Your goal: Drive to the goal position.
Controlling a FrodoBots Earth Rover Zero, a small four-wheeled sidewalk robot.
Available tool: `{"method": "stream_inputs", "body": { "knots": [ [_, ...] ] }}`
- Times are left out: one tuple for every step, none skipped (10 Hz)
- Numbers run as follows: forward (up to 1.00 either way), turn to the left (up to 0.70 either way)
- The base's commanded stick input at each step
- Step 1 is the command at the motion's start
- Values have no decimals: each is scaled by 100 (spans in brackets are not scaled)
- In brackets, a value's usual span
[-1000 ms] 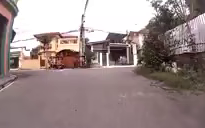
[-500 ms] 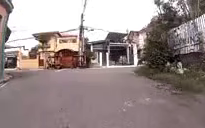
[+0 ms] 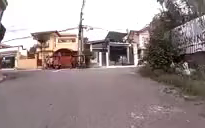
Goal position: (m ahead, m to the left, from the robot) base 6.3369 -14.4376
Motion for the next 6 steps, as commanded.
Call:
{"method": "stream_inputs", "body": {
  "knots": [
    [70,0],
    [70,0],
    [70,0],
    [70,0],
    [70,-10],
    [70,-28]
  ]
}}
